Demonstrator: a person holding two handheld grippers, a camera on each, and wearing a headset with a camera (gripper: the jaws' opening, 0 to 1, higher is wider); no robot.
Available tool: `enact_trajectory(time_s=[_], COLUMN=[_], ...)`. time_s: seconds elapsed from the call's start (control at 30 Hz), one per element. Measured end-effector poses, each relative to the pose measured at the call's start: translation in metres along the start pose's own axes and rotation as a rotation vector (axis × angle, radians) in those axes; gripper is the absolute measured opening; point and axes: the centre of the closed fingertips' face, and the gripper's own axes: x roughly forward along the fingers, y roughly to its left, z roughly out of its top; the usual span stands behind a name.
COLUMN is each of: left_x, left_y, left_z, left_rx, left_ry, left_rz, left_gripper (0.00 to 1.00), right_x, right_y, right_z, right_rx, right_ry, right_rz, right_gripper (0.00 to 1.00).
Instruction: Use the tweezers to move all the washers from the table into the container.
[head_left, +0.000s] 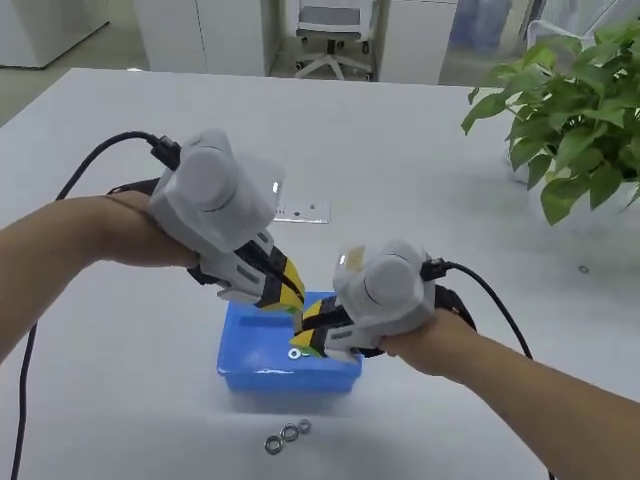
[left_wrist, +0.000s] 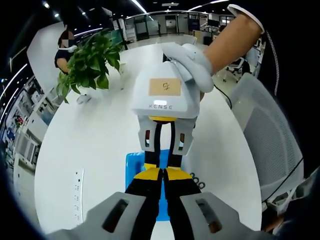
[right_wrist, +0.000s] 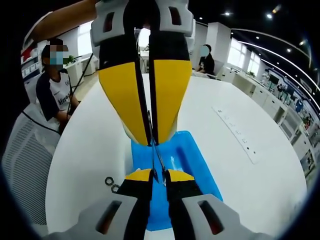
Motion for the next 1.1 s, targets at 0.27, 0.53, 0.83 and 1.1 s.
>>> enact_trajectory(time_s=[0.27, 0.53, 0.83, 1.1], left_x=[-0.003, -0.004, 0.000, 0.006], left_y=[-0.011, -0.024, -0.038, -0.051], left_z=[0.008, 0.015, 0.019, 0.015], left_rx=[0.010, 0.022, 0.029, 0.023], left_ry=[0.004, 0.007, 0.009, 0.009], left_rz=[0.002, 0.004, 0.001, -0.004], left_gripper=[0.06, 0.06, 0.06, 0.06], right_x=[-0.011, -0.019, -0.022, -0.020], right_y=[0.011, 0.021, 0.032, 0.045], right_z=[0.001, 0.001, -0.004, -0.011], right_rx=[-0.003, -0.006, -0.003, -0.004], right_ry=[-0.004, -0.006, -0.009, -0.007], right_rz=[-0.012, -0.020, -0.021, -0.012], right_gripper=[0.12, 0.12, 0.12, 0.13])
